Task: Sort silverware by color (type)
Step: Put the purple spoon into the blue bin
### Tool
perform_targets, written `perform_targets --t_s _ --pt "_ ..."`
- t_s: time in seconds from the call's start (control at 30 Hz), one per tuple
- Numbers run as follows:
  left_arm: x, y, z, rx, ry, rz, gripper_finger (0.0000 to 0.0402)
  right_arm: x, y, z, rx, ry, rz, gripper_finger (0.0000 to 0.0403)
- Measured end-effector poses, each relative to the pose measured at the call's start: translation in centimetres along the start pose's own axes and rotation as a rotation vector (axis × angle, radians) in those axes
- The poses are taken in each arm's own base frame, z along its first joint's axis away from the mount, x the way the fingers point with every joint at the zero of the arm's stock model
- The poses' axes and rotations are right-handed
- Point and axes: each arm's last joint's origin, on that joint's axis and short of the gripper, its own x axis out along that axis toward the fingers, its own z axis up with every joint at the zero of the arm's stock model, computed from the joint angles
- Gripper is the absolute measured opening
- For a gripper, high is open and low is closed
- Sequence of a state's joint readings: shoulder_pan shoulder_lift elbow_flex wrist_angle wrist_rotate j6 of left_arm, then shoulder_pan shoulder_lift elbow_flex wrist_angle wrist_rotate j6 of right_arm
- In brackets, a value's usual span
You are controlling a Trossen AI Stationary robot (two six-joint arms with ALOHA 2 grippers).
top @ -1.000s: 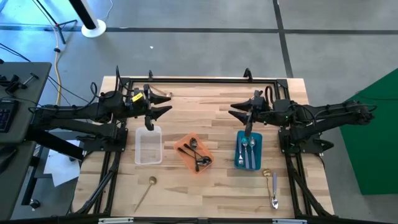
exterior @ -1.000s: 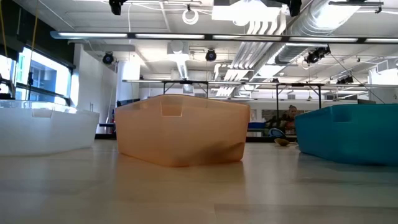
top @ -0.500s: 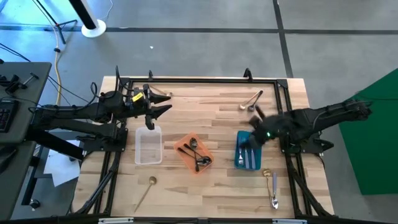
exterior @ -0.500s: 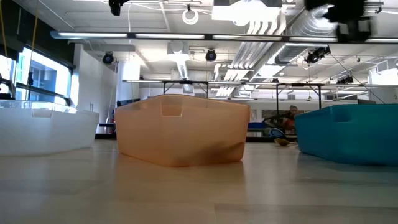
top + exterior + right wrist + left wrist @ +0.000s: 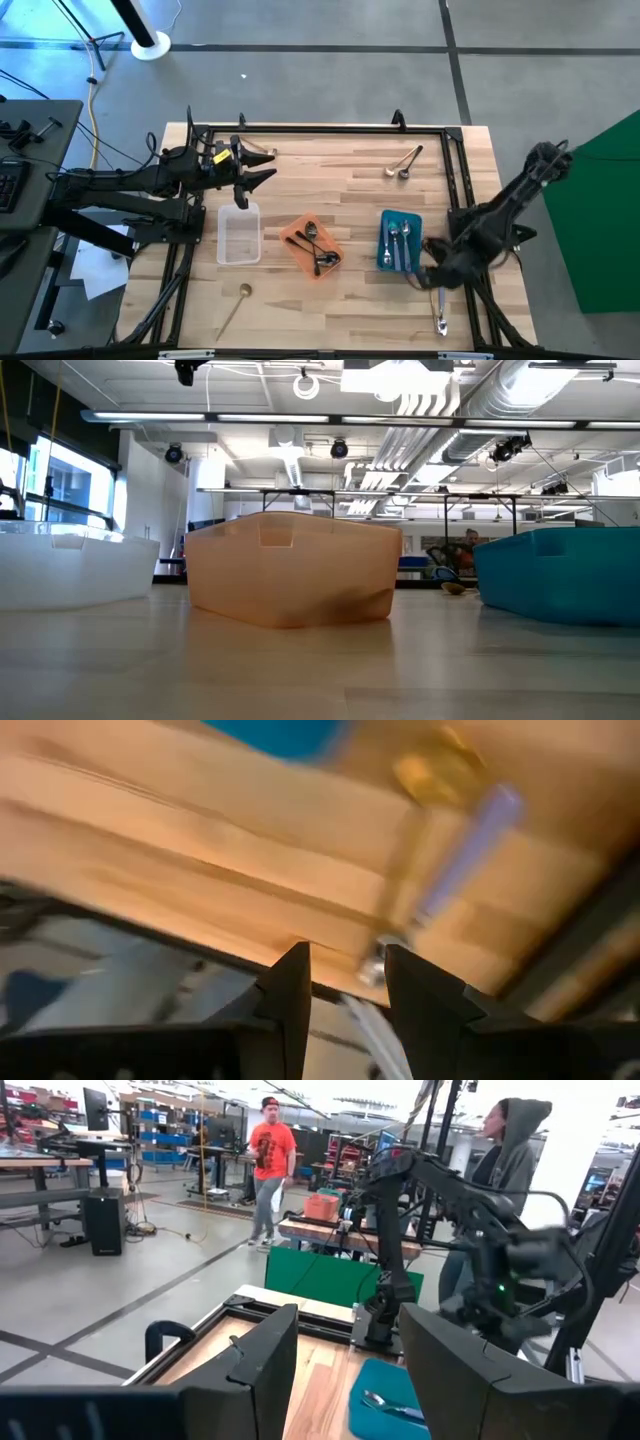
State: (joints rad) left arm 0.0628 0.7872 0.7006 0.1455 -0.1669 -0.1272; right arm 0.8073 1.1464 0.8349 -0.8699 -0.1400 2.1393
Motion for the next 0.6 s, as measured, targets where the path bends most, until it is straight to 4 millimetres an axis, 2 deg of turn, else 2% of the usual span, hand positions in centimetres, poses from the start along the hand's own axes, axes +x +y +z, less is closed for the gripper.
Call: perform_targets --t_s 0.17,0.27,0.47,0.6 --pt "0.0 0.0 0.0 0.000 0.000 0.000 0.0165 2.8 -0.4 -1.5 0.068 0.028 -0.182 0.0114" --pt "0.0 0.0 0.0 0.000 0.000 0.000 0.0165 3.9 -0.4 -1.8 0.032 0.022 -0.226 0.0114" --pt "0.0 0.0 0.0 -0.001 -0.005 0.000 0.0165 4.7 -0.4 -1.5 -0.169 0.062 -0.279 0.0114" --pt "0.0 0.0 0.1 -0.002 -0.013 -0.001 0.0165 6.4 -1.5 -0.4 -0.161 0.094 -0.287 0.0114"
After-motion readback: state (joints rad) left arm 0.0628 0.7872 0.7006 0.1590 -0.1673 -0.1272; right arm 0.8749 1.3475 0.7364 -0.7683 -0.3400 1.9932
